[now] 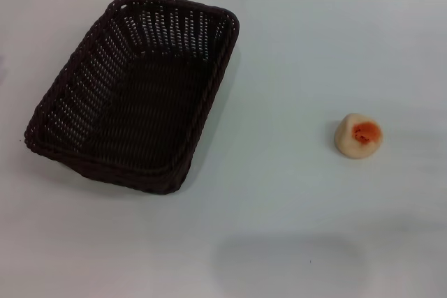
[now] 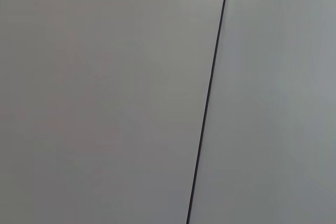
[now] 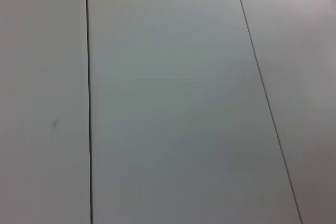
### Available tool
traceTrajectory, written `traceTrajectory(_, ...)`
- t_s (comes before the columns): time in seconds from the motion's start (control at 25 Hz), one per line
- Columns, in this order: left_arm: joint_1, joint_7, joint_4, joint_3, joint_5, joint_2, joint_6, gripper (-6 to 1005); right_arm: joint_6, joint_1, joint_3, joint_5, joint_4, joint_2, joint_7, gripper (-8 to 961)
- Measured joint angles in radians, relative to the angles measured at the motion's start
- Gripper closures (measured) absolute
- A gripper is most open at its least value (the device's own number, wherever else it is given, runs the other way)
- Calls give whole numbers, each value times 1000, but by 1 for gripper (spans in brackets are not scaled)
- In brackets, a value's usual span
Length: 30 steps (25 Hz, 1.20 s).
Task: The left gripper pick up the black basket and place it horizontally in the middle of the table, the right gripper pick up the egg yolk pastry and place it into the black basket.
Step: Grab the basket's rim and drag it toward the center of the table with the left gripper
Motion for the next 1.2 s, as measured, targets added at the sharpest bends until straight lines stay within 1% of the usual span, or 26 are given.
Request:
traceTrajectory(0.64, -1, -16, 0, 5, 0, 2, -1, 161, 1, 2, 0, 0, 5, -2, 0, 254)
traceTrajectory(0.88, -2, -64, -8, 13, 8, 3, -2, 163, 2, 2, 0, 0, 5, -2, 0, 253)
traceTrajectory(1.04, 16, -182, -66, 73, 12, 6, 6, 164, 3, 2, 0, 0, 5, -1, 0, 253)
traceTrajectory(1.12, 36, -286, -138, 118, 44, 7, 22, 165, 3, 2, 0, 0, 5, -1, 0, 253)
traceTrajectory(1.2, 52, -398, -216, 143, 103, 8, 50, 166, 4, 2, 1, 0, 5, 0, 0, 253)
